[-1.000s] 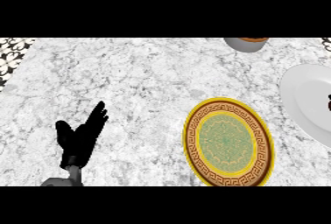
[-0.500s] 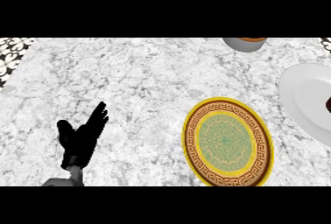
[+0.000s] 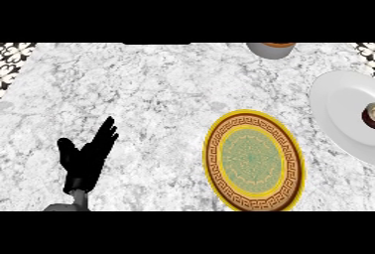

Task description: Pick the cupcake from the plate and place it in the plate

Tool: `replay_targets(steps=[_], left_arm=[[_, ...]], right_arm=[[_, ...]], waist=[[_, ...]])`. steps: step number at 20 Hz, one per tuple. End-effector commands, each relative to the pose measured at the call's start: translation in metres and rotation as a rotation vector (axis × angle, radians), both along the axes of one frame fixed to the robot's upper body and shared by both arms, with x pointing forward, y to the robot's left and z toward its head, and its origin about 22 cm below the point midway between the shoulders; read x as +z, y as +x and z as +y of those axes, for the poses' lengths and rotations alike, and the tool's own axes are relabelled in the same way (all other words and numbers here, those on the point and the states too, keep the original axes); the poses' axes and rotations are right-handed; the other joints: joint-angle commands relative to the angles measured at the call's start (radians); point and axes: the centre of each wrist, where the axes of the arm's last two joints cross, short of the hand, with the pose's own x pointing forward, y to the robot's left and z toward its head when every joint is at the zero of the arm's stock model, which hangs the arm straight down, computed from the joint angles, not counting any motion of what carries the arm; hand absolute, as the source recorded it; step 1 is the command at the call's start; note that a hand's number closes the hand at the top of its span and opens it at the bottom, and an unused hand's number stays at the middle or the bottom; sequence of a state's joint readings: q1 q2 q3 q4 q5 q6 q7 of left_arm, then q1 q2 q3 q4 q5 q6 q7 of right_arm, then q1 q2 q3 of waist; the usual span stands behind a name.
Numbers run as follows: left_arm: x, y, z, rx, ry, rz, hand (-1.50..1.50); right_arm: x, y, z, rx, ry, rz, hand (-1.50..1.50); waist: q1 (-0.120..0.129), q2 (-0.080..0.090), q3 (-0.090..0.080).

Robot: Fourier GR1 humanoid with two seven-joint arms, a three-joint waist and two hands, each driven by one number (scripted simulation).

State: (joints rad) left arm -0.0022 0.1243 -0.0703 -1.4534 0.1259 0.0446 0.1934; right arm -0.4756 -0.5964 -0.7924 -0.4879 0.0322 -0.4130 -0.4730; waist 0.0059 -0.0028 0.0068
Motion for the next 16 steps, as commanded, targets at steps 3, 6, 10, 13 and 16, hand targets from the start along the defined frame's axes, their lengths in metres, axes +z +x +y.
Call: replay_targets(steps=[3, 6, 10, 13, 16], left_arm=[[-0.024, -0.003, -0.005, 0.02, 0.0, 0.066, 0.0], [-0.008, -0.004, -0.003, 0.02, 0.006, 0.079, 0.0], [-0.016, -0.016, 0.01, 0.031, 0.026, 0.072, 0.0], [-0.017, -0.015, -0.012, 0.03, 0.0, 0.063, 0.0], [-0.014, -0.016, -0.002, 0.012, 0.01, 0.056, 0.0]], right_arm=[[-0.022, -0.044, -0.009, 0.158, 0.049, -0.023, -1.5], [-0.031, -0.074, -0.015, 0.194, 0.054, 0.004, -1.5], [-0.031, -0.1, -0.012, 0.238, 0.027, 0.067, -1.5], [-0.037, -0.119, 0.012, 0.257, 0.005, 0.114, -1.5], [-0.03, -0.131, 0.024, 0.24, 0.024, 0.128, -1.5]], waist=[[-0.023, 0.0, -0.008], [-0.022, -0.001, -0.008], [-0.019, 0.0, -0.008], [-0.027, -0.002, -0.009], [-0.016, 0.0, -0.008]])
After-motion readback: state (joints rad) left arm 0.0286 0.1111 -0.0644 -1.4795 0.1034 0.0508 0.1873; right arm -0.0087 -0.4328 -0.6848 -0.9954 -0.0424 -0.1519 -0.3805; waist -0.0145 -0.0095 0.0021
